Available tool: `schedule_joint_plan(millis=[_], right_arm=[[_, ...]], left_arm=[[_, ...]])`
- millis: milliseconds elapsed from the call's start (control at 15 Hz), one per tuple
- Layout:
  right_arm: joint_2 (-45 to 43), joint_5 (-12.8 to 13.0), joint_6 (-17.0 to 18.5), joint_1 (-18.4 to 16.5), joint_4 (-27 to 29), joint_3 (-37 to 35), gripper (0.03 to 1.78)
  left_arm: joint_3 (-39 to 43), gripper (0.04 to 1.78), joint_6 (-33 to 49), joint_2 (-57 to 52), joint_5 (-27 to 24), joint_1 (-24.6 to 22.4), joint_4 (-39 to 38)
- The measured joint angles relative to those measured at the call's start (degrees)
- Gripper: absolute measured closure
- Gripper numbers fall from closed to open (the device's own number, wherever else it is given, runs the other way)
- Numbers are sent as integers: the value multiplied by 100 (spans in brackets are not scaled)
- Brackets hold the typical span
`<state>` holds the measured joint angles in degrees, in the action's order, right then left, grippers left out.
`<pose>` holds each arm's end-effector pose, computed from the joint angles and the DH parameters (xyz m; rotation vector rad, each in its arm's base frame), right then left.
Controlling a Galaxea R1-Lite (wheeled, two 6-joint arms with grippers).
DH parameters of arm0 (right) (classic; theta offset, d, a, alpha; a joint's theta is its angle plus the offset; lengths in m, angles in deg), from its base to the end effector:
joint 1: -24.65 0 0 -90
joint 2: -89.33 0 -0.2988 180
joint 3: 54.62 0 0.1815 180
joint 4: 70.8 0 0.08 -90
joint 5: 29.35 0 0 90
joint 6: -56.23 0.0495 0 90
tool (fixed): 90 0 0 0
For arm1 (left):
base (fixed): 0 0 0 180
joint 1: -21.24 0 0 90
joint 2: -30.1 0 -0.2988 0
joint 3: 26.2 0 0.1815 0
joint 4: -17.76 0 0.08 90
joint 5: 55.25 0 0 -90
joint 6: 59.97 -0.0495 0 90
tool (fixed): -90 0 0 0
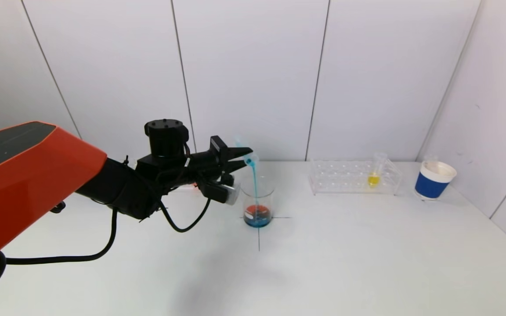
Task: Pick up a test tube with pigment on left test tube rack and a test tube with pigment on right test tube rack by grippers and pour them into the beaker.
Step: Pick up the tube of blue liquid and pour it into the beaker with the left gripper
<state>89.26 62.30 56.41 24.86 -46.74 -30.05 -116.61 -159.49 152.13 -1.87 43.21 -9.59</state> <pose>-0.0043 -0.0014 0.0766 0.0033 -0.0102 -0.0251 0.3900 -0.1892 0.1492 1.5565 -0.8212 -0.8088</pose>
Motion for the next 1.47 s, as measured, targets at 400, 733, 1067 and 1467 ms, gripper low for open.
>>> schedule_joint_plan(millis=[400, 733, 1067, 1467], right_arm=[[0, 0, 0, 0, 0, 0, 4], [0, 0, 0, 0, 0, 0, 4], [0, 0, 0, -5, 0, 0, 4], [0, 2, -2, 0, 0, 0, 4]], left_arm=[[-94, 140, -273, -33, 32, 9, 201], [-218, 140, -590, -45, 43, 46, 432], [-334, 140, -847, -54, 93, 66, 606], [-347, 140, -1106, -119, 223, 115, 696]])
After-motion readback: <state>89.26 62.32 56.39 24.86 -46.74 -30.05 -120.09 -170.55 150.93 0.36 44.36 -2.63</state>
